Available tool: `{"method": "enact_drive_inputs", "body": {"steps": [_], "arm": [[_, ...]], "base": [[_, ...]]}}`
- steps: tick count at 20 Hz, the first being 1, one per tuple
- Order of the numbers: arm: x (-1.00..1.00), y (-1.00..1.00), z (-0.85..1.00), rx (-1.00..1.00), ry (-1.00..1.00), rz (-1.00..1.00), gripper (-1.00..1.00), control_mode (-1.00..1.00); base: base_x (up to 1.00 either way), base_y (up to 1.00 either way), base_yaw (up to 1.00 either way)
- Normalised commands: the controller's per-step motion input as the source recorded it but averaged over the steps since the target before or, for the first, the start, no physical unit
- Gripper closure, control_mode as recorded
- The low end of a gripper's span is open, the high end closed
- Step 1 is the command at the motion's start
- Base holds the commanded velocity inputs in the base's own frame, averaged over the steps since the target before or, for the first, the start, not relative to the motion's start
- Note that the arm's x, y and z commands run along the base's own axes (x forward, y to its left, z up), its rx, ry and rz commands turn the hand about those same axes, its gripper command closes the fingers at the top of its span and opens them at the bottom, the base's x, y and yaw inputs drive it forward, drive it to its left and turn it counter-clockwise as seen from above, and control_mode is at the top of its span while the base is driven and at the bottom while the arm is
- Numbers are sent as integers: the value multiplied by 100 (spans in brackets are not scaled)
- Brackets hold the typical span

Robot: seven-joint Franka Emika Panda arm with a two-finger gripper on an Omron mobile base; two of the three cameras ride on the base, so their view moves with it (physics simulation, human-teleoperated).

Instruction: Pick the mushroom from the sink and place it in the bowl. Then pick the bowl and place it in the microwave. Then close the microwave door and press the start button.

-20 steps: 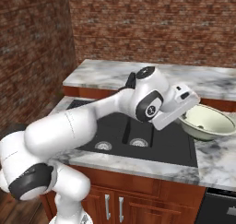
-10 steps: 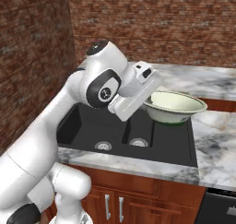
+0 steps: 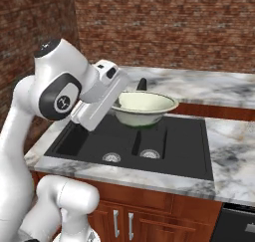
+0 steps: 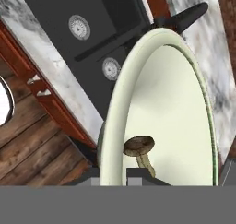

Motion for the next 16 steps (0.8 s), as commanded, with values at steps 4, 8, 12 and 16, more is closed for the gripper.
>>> {"method": "enact_drive_inputs", "body": {"steps": [4,8,12,16], "arm": [[-8,100,6,0,-11,20,100,-100],[-12,93,32,0,-5,9,100,-100],[-15,69,63,-1,1,2,100,-100],[-10,14,34,0,0,2,100,-100]], "base": [[0,0,0],[0,0,0],[0,0,0],[0,0,0]]}}
